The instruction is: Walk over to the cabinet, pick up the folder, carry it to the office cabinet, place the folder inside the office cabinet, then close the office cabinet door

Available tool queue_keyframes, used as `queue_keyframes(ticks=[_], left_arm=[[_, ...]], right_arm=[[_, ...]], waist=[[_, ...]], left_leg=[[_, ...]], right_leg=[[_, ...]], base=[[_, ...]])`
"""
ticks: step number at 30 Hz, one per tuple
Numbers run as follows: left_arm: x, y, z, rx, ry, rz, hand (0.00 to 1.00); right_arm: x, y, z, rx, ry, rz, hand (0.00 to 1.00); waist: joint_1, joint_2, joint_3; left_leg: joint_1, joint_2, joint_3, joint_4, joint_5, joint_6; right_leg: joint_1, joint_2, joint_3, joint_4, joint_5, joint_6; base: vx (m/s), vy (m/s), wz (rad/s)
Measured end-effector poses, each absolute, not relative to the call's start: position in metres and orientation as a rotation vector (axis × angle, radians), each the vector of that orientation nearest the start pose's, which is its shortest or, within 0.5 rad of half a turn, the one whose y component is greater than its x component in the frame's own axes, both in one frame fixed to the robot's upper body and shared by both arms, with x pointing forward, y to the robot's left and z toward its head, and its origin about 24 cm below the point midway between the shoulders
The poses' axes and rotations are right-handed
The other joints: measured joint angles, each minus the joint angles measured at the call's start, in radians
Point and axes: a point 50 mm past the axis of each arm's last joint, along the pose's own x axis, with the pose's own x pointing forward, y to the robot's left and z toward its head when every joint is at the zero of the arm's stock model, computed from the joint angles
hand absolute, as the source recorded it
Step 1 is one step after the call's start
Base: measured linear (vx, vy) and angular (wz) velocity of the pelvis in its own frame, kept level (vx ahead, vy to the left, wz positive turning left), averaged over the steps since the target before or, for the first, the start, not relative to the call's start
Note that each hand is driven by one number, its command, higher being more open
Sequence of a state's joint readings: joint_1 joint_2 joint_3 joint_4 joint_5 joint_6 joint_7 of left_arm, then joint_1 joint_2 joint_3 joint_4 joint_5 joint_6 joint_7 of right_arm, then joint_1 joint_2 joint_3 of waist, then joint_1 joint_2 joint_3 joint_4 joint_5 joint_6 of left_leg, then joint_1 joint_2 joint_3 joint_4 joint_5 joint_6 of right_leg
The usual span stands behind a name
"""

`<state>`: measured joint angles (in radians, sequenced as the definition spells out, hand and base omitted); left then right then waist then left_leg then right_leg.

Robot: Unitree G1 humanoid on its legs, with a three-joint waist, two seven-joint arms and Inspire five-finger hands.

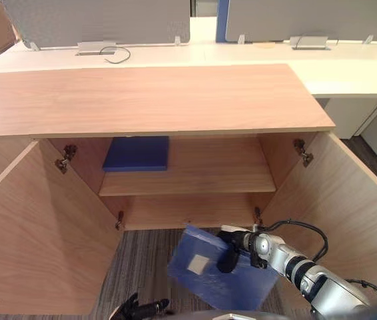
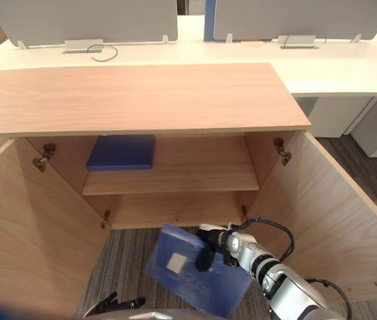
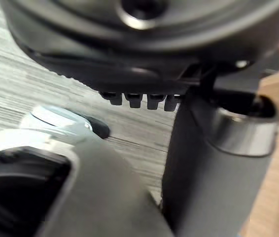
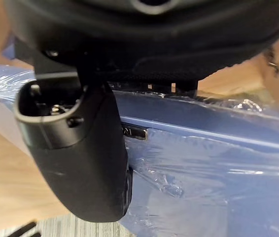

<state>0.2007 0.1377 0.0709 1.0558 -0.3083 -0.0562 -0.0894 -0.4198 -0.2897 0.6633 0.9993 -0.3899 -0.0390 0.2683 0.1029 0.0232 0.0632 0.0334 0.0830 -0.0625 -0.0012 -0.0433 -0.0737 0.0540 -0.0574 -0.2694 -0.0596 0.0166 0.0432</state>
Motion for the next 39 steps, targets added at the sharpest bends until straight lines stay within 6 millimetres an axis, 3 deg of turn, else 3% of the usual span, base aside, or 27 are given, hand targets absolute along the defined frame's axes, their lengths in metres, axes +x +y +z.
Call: queue_keyframes(ticks=[2, 5, 11, 15, 21, 24, 25, 31, 35, 39], left_arm=[[0.050, 0.212, -0.165, -0.246, 1.123, 0.336, 1.00], [0.050, 0.213, -0.165, -0.260, 1.117, 0.378, 1.00], [0.053, 0.215, -0.162, -0.278, 1.083, 0.458, 1.00], [0.053, 0.217, -0.161, -0.317, 1.063, 0.538, 1.00], [0.052, 0.214, -0.161, -0.355, 1.045, 0.661, 1.00], [0.058, 0.213, -0.158, -0.347, 1.017, 0.676, 1.00], [0.060, 0.213, -0.157, -0.343, 1.009, 0.677, 1.00], [0.073, 0.209, -0.152, -0.293, 0.965, 0.674, 1.00], [0.082, 0.206, -0.149, -0.208, 0.949, 0.603, 1.00], [0.084, 0.197, -0.150, -0.212, 0.955, 0.554, 1.00]], right_arm=[[0.261, -0.162, -0.087, -0.918, 0.718, 0.666, 0.00], [0.273, -0.163, -0.080, -0.802, 0.712, 0.536, 0.00], [0.298, -0.150, -0.060, -0.665, 0.629, 0.398, 0.00], [0.300, -0.147, -0.058, -0.427, 0.636, 0.282, 0.00], [0.311, -0.134, -0.049, 0.544, 0.595, -0.119, 0.00], [0.321, -0.134, -0.034, 0.917, 0.465, -0.286, 0.00], [0.323, -0.135, -0.031, 0.963, 0.438, -0.309, 0.00], [0.354, -0.151, 0.018, 1.208, 0.216, -0.399, 0.00], [0.379, -0.156, 0.064, 1.215, 0.097, -0.344, 0.00], [0.402, -0.169, 0.130, 1.176, -0.058, -0.258, 0.00]], waist=[[0.005, 0.003, 0.009], [0.006, 0.000, 0.022], [0.016, -0.009, 0.055], [0.032, -0.022, 0.077], [0.045, -0.009, 0.107], [0.056, -0.009, 0.114], [0.058, -0.009, 0.117], [0.068, 0.010, 0.144], [0.081, 0.043, 0.168], [0.103, 0.086, 0.200]], left_leg=[[-0.008, -0.004, -0.025, -0.003, 0.007, -0.001], [-0.012, -0.007, -0.033, -0.009, 0.016, -0.001], [-0.023, -0.020, -0.058, -0.022, 0.038, 0.005], [-0.026, -0.025, -0.073, -0.044, 0.059, 0.007], [-0.057, -0.033, -0.100, -0.063, 0.085, 0.008], [-0.074, -0.040, -0.129, -0.062, 0.091, 0.007], [-0.077, -0.041, -0.136, -0.062, 0.092, 0.007], [-0.146, -0.053, -0.175, -0.010, 0.092, 0.001], [-0.256, -0.047, -0.169, 0.149, 0.033, -0.009], [-0.384, -0.014, -0.122, 0.326, -0.042, -0.001]], right_leg=[[0.004, -0.003, -0.024, -0.003, 0.000, 0.001], [0.003, -0.006, -0.033, -0.003, 0.001, 0.000], [0.000, -0.018, -0.057, -0.005, 0.012, 0.004], [-0.004, -0.023, -0.075, -0.006, 0.015, 0.005], [-0.024, -0.028, -0.101, -0.019, 0.027, 0.009], [-0.023, -0.032, -0.133, -0.024, 0.029, 0.010], [-0.022, -0.033, -0.139, -0.024, 0.029, 0.010], [-0.044, -0.053, -0.198, -0.002, 0.014, 0.017], [-0.107, -0.050, -0.215, 0.078, -0.021, 0.001], [-0.219, -0.043, -0.196, 0.216, -0.072, -0.016]], base=[[0.02, 0.008, 0.33], [0.00, 0.017, 0.14], [-0.04, 0.031, 0.13], [-0.04, 0.019, 0.14], [-0.02, 0.001, 0.14], [0.01, -0.004, 0.27], [0.02, 0.002, 0.37], [0.00, 0.007, 0.29], [-0.06, 0.014, 0.09], [-0.08, 0.009, -0.16]])
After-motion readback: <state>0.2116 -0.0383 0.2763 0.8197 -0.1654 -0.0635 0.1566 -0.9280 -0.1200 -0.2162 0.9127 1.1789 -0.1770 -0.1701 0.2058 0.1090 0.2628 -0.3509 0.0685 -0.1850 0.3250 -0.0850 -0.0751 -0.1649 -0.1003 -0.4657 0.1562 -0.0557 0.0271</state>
